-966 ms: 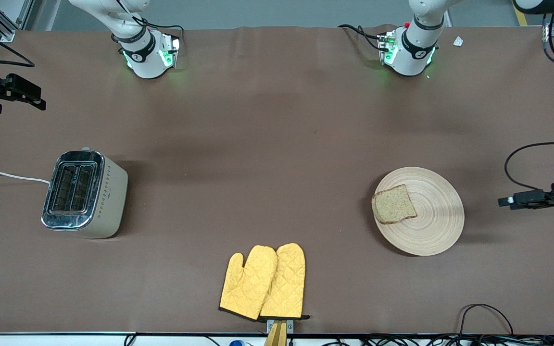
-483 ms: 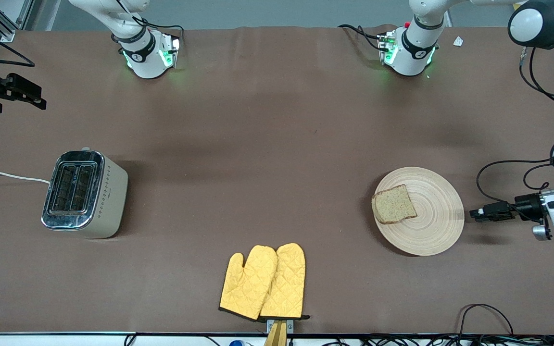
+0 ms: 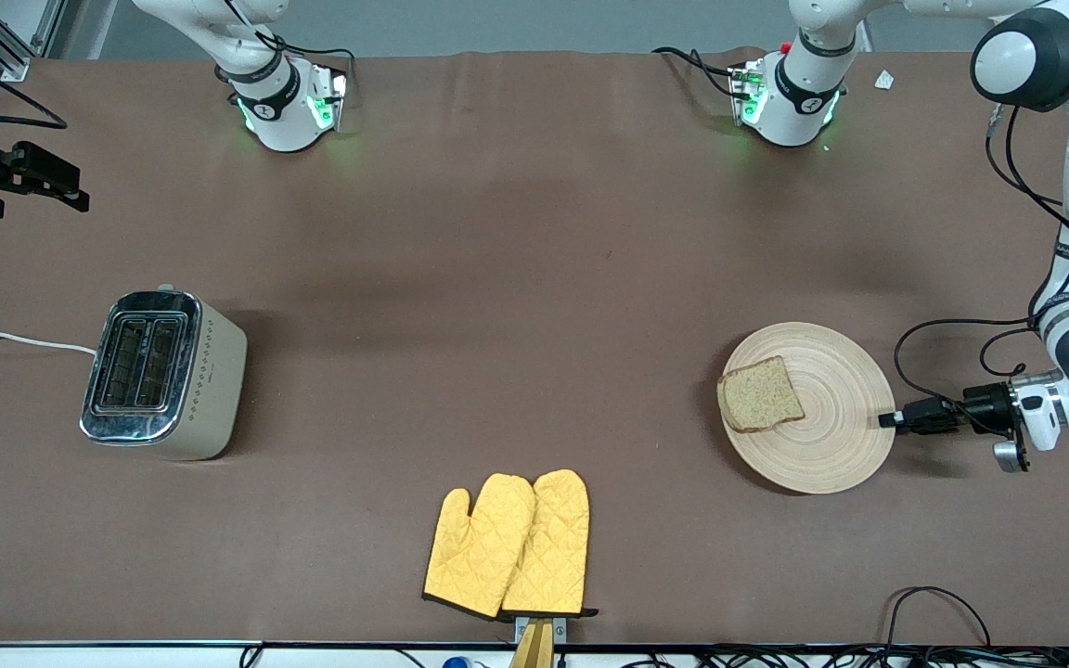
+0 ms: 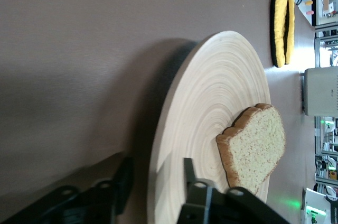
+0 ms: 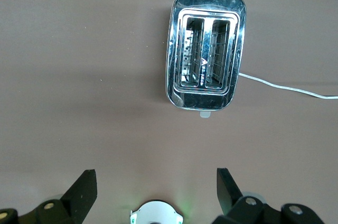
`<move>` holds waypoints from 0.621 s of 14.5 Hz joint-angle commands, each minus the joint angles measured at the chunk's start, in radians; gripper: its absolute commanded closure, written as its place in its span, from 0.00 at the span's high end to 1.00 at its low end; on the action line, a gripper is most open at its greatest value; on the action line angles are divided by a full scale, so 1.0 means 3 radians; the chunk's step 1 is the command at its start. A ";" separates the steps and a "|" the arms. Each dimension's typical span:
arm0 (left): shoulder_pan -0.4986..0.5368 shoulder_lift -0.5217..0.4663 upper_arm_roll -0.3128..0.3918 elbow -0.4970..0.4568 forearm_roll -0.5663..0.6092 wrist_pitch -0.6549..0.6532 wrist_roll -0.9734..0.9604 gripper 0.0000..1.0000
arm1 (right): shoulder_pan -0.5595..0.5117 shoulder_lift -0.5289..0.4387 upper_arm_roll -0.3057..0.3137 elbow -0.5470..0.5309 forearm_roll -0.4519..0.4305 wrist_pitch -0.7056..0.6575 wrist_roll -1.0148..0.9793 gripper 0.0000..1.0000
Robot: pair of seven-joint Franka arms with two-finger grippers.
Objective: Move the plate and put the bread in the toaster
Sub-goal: 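Reach the left gripper to the wooden plate rim and grip it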
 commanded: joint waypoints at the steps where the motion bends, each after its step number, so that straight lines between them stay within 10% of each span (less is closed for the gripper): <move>1: 0.0009 0.0038 0.0001 0.0070 -0.0064 -0.0142 0.0089 0.14 | -0.0004 -0.0066 -0.0001 -0.0053 0.0006 -0.0005 -0.0005 1.00; 9: 0.0009 -0.0008 -0.0381 0.0085 -0.0059 -0.0331 0.0201 0.00 | 0.0343 0.0127 0.0019 -0.0063 0.0016 -0.0143 0.0061 1.00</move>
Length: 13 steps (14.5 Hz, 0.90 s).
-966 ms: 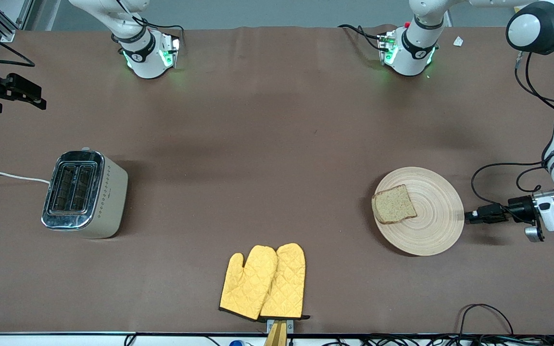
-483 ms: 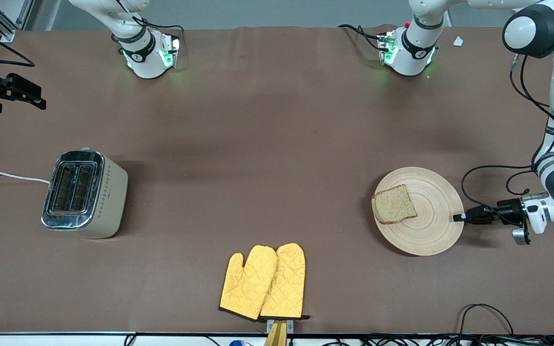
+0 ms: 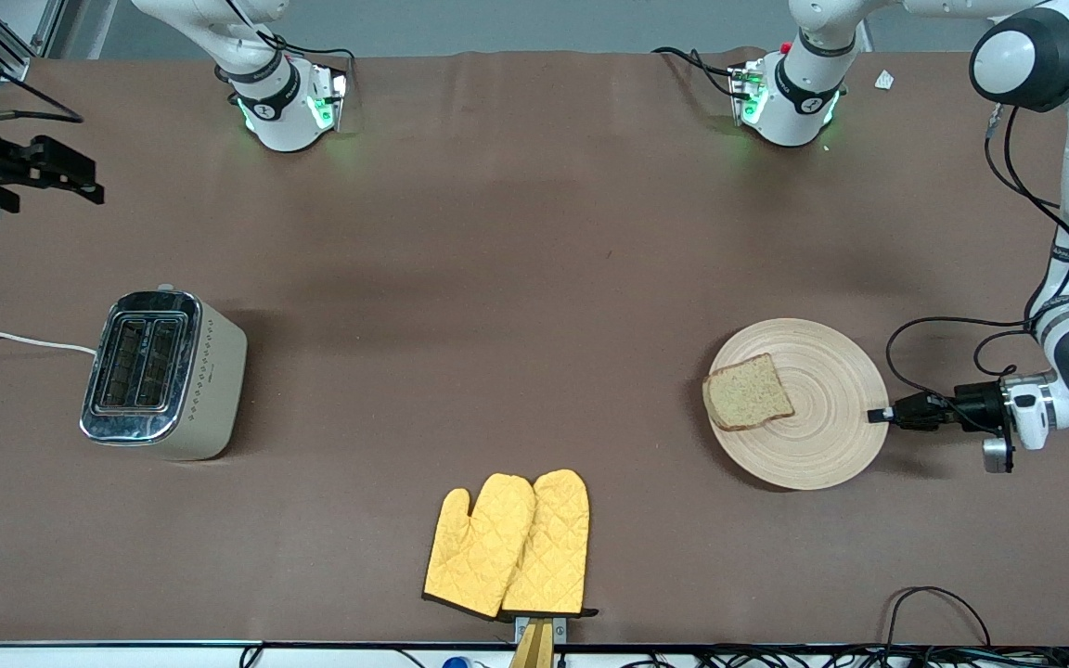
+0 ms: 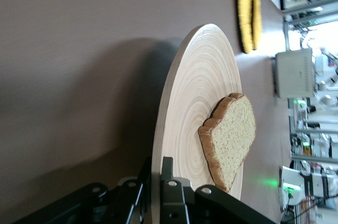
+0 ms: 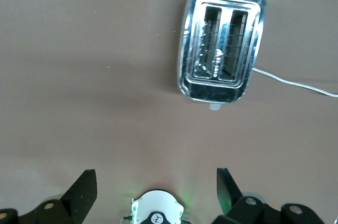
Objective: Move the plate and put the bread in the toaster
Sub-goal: 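Slide the plate toward the table middle while the right gripper approaches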
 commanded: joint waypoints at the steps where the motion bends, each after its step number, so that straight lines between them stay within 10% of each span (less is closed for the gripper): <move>1: 0.0000 -0.0012 -0.0282 0.0048 -0.0006 -0.0066 0.0018 0.00 | 0.0205 0.0210 0.0005 -0.0047 0.0097 0.0031 0.0058 1.00; 13: -0.1232 0.0003 -0.0743 0.0017 -0.0547 0.0981 -0.0519 0.00 | 0.0660 0.1096 0.0000 -0.0593 0.0752 0.1685 0.1125 1.00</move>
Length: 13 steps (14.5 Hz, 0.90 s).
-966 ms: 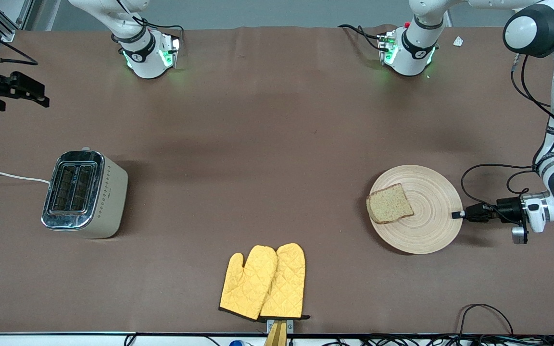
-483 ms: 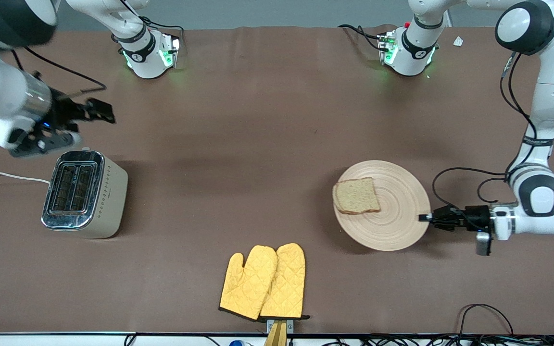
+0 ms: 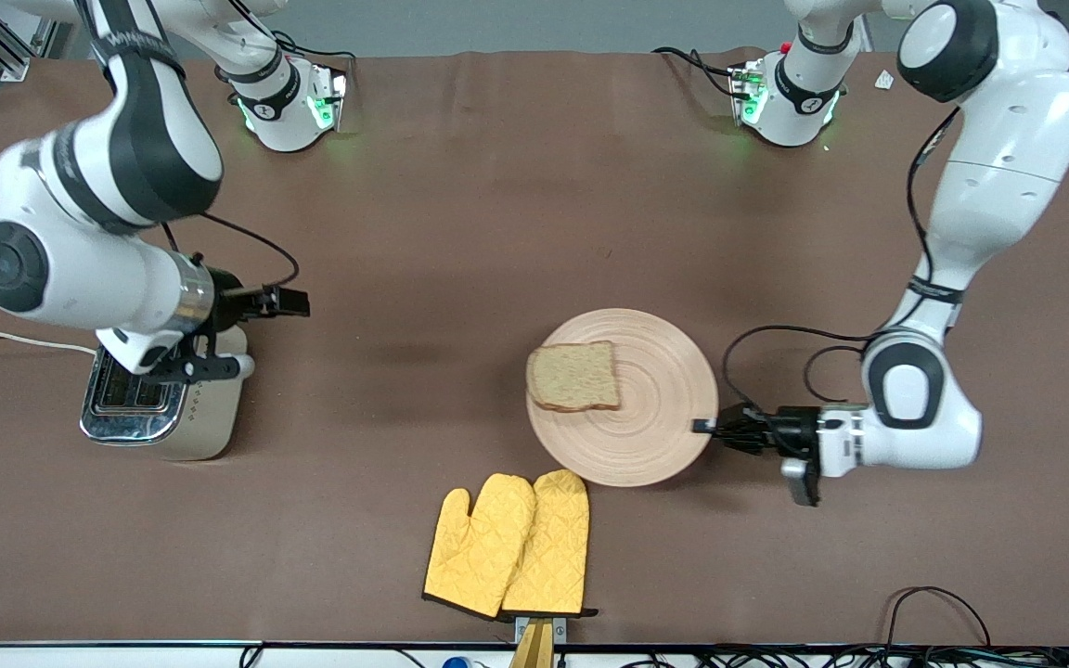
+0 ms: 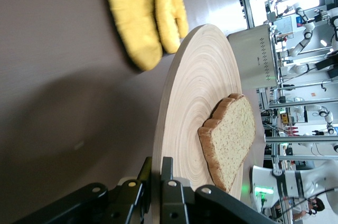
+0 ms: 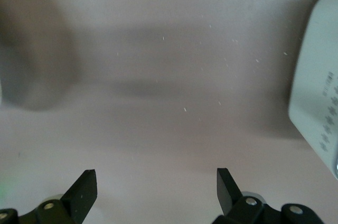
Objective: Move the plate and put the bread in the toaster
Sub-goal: 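Slide the plate toward the table middle while the right gripper approaches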
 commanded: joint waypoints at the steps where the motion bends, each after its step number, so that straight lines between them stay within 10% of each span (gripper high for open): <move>1: -0.0259 0.0014 -0.0018 0.0004 -0.0318 0.0171 -0.0032 0.00 | 0.0130 -0.0027 -0.0017 -0.0423 0.0085 0.0556 0.0280 1.00; 13: -0.0874 0.0203 -0.0007 -0.0165 -0.0866 0.0826 -0.0027 0.00 | 0.0192 0.0679 -0.0017 -0.0511 0.0739 0.1448 0.0316 1.00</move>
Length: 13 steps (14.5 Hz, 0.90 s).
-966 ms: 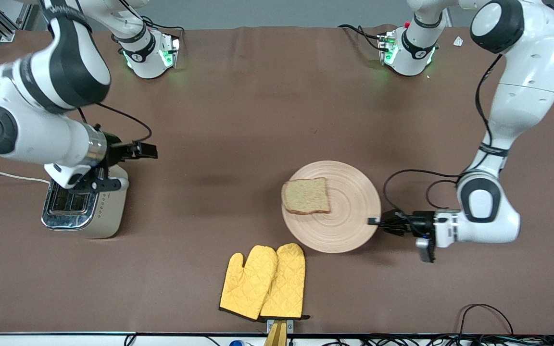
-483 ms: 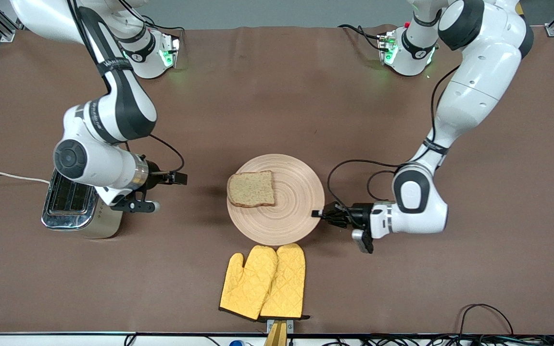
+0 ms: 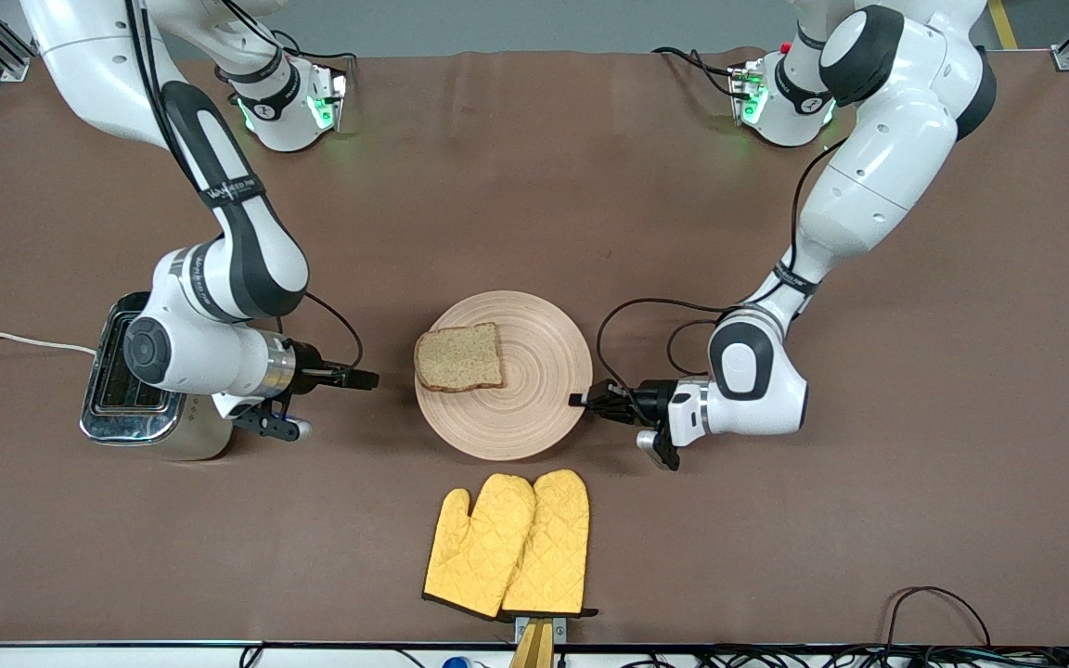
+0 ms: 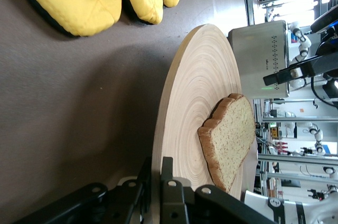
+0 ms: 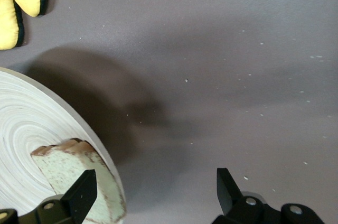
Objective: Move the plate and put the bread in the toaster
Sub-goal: 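Slide the plate toward the table middle while the right gripper approaches, then grasp the bread slice with the right gripper while the left gripper withdraws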
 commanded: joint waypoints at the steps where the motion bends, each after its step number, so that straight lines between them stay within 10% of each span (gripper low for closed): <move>1: -0.0065 -0.0054 -0.0007 -0.0032 -0.0154 0.0076 -0.0016 0.00 | 0.0075 0.0031 0.0016 -0.0081 0.0119 0.0093 0.0025 1.00; 8: -0.0136 0.0013 0.0003 -0.0093 -0.0154 0.0234 -0.0067 0.09 | 0.0279 0.0051 0.0011 -0.0163 0.0181 0.0057 0.0025 1.00; 11: -0.0141 -0.0038 0.0013 -0.0078 -0.0108 0.0275 -0.0551 0.99 | 0.0351 0.0051 0.0011 -0.0209 0.0181 0.0058 0.0025 1.00; 13: -0.0106 -0.0135 0.0024 -0.0078 0.0004 0.0275 -0.0742 1.00 | 0.0366 0.0097 0.0011 -0.0209 0.0181 0.0078 0.0025 1.00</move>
